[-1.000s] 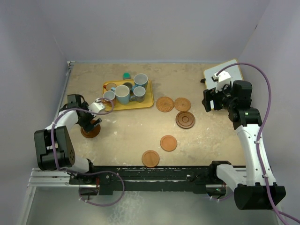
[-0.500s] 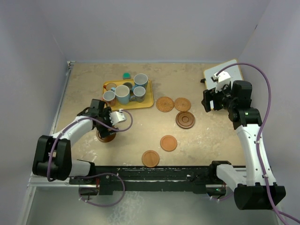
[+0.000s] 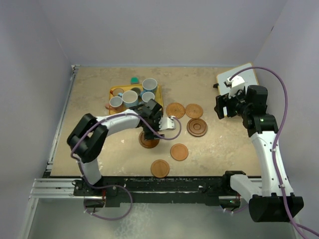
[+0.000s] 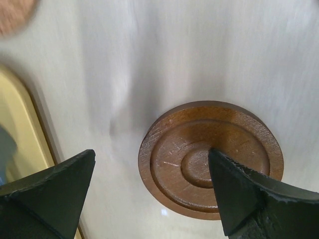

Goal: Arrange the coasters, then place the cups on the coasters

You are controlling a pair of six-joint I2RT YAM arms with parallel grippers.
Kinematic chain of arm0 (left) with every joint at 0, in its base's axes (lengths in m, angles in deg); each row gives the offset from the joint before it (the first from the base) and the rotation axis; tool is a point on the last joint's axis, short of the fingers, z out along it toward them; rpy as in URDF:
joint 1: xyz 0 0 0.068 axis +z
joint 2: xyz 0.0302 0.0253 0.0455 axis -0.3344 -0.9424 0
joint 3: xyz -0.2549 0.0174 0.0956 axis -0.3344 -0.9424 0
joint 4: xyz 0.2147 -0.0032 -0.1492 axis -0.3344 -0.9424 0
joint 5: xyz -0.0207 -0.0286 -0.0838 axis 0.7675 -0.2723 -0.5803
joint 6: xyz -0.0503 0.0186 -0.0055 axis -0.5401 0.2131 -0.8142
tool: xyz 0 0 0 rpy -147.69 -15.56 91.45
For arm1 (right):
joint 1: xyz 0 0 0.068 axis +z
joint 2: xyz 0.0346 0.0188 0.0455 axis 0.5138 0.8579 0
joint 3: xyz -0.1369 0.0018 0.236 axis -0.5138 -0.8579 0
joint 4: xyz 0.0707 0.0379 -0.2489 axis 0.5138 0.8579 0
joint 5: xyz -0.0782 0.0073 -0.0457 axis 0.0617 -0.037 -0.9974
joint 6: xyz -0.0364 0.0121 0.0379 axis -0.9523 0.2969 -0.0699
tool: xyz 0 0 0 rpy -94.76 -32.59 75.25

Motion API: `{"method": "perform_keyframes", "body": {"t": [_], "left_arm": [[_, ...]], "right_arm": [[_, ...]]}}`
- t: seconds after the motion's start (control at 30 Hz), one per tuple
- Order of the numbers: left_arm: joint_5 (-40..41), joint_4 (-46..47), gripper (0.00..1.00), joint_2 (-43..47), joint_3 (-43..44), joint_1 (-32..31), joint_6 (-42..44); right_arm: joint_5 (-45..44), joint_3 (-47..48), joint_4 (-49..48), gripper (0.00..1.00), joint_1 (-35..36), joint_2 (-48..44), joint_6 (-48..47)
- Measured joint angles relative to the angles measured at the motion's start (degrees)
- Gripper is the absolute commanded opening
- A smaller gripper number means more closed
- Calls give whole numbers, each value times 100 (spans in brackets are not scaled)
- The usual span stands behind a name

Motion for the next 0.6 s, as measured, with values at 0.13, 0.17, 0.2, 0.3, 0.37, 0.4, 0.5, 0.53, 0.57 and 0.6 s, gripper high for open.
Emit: {"method": "perform_keyframes", "body": {"t": [0.13, 0.17, 0.2, 0.3, 0.37, 0.4, 0.5, 0.53, 0.57, 0.6], "left_arm": [[-160, 55, 92, -811, 1005, -361, -319], [-234, 94, 92, -994, 1233, -411, -424], [-299, 118, 92, -1158, 1453, -448, -505], [-485, 240, 92, -1622, 2048, -514, -758], [-575, 313, 92, -1864, 2358, -527, -914], [-614, 369, 91, -1961, 2479, -529, -1001], [-671, 520, 91, -2142, 2691, -544, -1198], [-669, 555, 91, -2162, 2710, -546, -1220], [-662, 605, 91, -2177, 2719, -549, -1261], [-656, 638, 91, -2186, 2719, -549, -1296]], "right_arm": [[-2, 0, 0, 80, -31, 70, -7], [-4, 0, 7, 80, -31, 87, -7], [-4, 0, 7, 80, -31, 96, -7], [-7, 0, 22, 80, -33, 101, -13], [-9, -2, 28, 80, -31, 101, -28], [-11, 0, 35, 80, -33, 101, -37], [-22, -2, 37, 80, -37, 101, -48], [-24, 0, 37, 80, -37, 101, -48], [-24, 0, 37, 80, -37, 101, -48], [-24, 0, 37, 80, -37, 101, -48]]}}
